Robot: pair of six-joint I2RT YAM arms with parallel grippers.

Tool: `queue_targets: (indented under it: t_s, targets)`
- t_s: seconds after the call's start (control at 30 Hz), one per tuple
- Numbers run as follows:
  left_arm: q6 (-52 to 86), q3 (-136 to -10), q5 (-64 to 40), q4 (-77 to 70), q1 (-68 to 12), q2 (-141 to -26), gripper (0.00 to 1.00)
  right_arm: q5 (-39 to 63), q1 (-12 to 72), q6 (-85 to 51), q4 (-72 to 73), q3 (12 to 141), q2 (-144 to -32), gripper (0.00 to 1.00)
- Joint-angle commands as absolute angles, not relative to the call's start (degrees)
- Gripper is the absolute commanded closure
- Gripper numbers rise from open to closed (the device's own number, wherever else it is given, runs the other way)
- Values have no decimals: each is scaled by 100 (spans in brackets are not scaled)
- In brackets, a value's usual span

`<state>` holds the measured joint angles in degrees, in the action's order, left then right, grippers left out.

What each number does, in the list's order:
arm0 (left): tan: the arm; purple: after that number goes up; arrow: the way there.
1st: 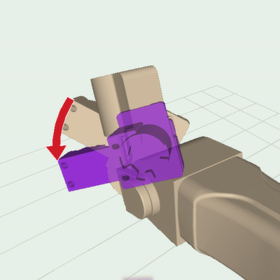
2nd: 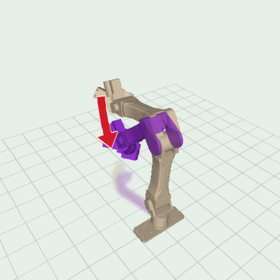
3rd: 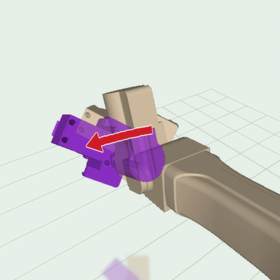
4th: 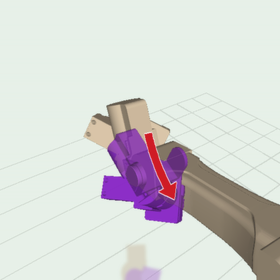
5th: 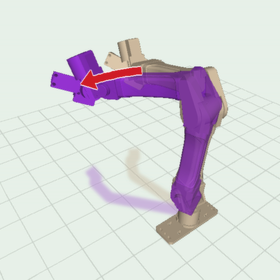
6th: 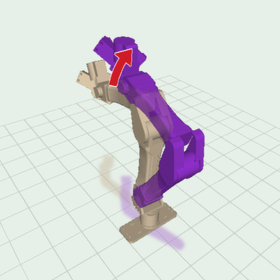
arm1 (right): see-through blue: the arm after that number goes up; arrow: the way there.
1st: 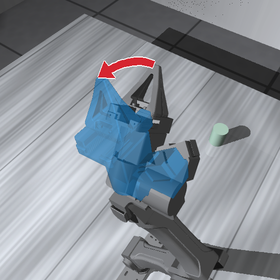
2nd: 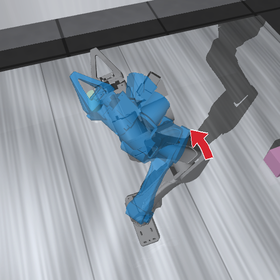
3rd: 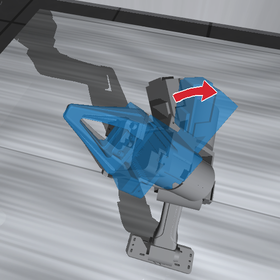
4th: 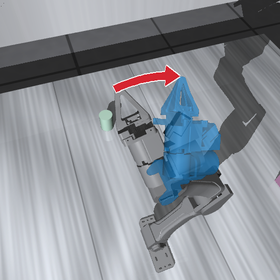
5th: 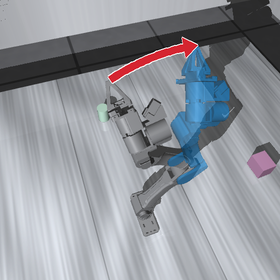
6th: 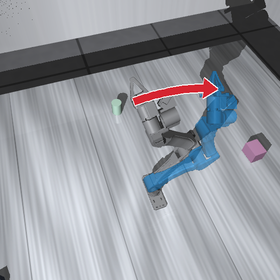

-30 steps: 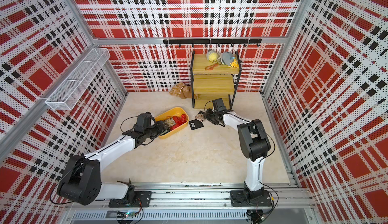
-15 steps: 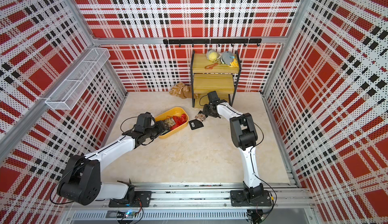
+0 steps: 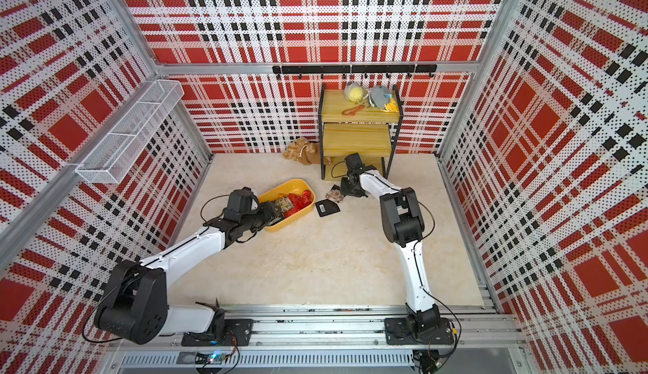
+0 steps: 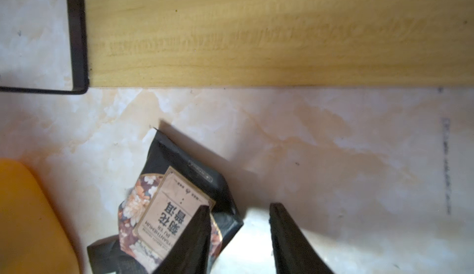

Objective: Put the tea bags into the storage box
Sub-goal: Pick up the tea bag from the center of the board.

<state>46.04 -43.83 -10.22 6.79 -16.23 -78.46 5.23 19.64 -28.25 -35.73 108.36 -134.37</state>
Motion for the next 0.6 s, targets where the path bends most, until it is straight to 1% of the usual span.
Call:
queue_targets:
  t_s: [0.0,0.3,0.43,0.57]
  targets:
    - [4564,-4316,-993,589,-1636,-7717,41,643,1973,-2813,-3519,10793,-13508,60]
    - [4544,-4309,-1011,599,-1601,-7711,41,795,1976,-2902,-3378,10794,-13598,67]
    - [4544,-4303,-1010,598,-1591,-7709,41,835,1969,-2909,-3375,10768,-13609,74]
    - [4543,-4295,-1018,600,-1595,-7721,41,850,1973,-2910,-3366,10731,-13602,78]
